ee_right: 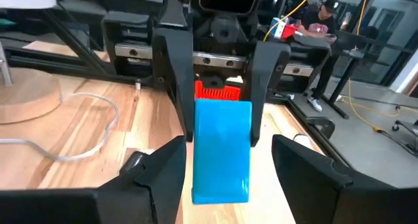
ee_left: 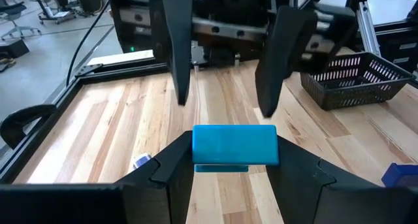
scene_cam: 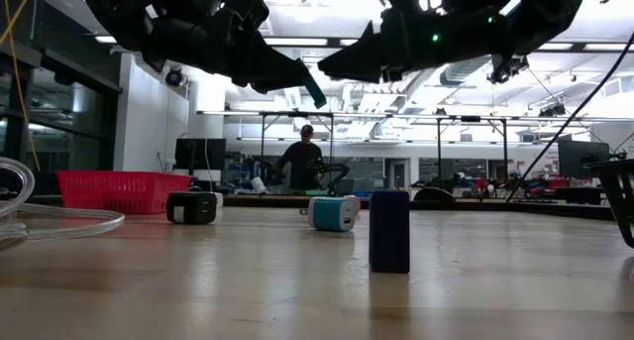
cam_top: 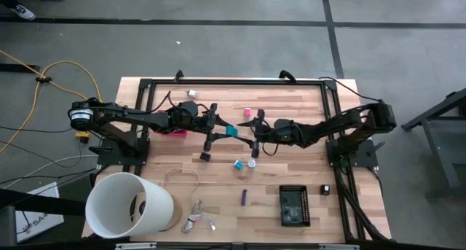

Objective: Pick & Place Office items
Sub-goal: Put the blue digital clock into the red bin

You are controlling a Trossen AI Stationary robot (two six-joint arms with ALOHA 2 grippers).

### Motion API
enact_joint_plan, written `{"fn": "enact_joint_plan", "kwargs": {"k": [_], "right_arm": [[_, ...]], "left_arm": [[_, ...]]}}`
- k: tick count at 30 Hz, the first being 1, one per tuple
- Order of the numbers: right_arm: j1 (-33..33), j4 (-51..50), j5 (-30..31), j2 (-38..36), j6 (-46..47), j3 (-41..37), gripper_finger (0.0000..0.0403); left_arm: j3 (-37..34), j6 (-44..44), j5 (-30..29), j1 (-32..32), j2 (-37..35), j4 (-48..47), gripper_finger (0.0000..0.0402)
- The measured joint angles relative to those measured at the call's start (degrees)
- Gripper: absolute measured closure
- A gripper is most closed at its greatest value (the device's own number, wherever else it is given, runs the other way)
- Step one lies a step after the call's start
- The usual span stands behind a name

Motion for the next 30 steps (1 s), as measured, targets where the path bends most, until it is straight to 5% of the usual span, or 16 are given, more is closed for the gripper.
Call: {"fn": "enact_joint_plan", "kwargs": {"k": [13, 30], "right_arm": [[3.89, -21.72, 2.75, -11.77, 3.59, -0.02, 0.0189], [3.89, -23.55, 2.56, -13.0, 4.84, -0.04, 0.0191]], "left_arm": [[0.0, -0.2, -0.3, 0.0, 0.01, -0.17, 0.0241], [0.0, -1.87, -0.44, 0.0, 0.0, -0.15, 0.0241]]}}
